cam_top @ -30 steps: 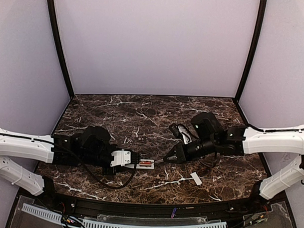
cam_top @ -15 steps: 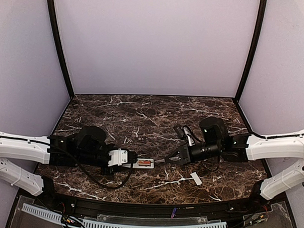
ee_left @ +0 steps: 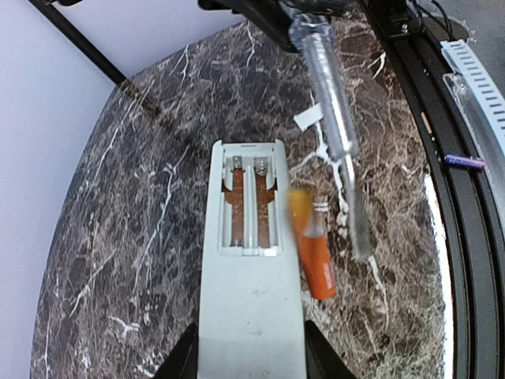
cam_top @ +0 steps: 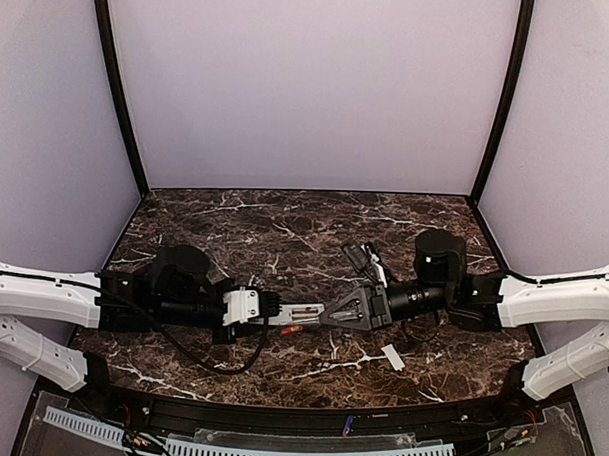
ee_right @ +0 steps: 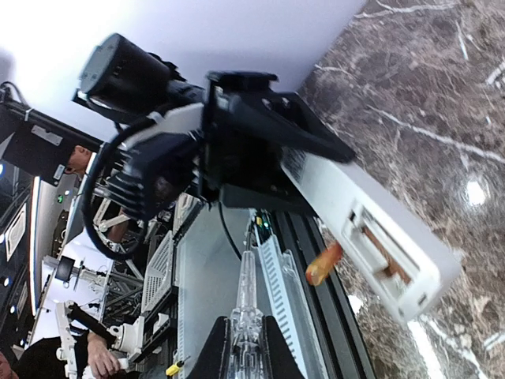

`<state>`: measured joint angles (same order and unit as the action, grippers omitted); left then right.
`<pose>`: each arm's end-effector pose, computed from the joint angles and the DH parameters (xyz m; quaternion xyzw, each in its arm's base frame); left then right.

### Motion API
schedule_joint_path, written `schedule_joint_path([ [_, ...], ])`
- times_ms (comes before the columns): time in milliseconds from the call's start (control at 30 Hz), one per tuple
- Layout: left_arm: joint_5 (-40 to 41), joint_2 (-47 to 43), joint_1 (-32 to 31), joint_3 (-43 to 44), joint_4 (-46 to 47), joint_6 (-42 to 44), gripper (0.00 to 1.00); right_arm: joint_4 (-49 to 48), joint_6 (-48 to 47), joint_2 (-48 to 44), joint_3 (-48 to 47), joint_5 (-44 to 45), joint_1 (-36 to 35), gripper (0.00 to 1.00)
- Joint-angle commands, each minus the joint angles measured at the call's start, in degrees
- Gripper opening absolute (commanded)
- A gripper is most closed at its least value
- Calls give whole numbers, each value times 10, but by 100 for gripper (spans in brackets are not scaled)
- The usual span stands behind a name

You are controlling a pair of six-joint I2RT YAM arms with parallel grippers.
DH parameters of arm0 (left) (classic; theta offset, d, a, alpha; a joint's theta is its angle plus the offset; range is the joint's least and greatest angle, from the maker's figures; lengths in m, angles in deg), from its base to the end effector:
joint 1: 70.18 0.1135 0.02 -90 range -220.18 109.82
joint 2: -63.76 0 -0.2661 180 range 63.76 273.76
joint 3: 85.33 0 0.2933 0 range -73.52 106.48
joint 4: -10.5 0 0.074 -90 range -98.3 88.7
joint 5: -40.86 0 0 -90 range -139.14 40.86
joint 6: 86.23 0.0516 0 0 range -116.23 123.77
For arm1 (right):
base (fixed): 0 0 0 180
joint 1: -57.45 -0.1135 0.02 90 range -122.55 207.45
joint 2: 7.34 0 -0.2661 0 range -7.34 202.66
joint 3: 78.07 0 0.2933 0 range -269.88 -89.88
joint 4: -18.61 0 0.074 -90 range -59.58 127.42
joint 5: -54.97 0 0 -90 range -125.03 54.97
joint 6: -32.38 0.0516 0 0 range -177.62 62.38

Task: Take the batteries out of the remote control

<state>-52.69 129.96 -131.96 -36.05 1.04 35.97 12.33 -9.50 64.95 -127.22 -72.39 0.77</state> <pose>0.1417 -0.2708 0.2158 0.6322 0.5675 -0.1599 0.5027 0.1490 0.2836 0.2184 -0.2471 0.7445 0.6041 0.1406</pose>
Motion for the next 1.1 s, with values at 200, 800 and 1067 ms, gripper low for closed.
schedule_joint_path([
  [200,-26,10,-6,18,59,-1,0,-78,0,-15,-24,-28,-1,0],
  [800,-2,14,-6,19,62,2,0,19,-34,-49,-34,25,0,0],
  [1067,2,10,-6,16,68,2,0,84,-52,-60,-54,62,0,0],
])
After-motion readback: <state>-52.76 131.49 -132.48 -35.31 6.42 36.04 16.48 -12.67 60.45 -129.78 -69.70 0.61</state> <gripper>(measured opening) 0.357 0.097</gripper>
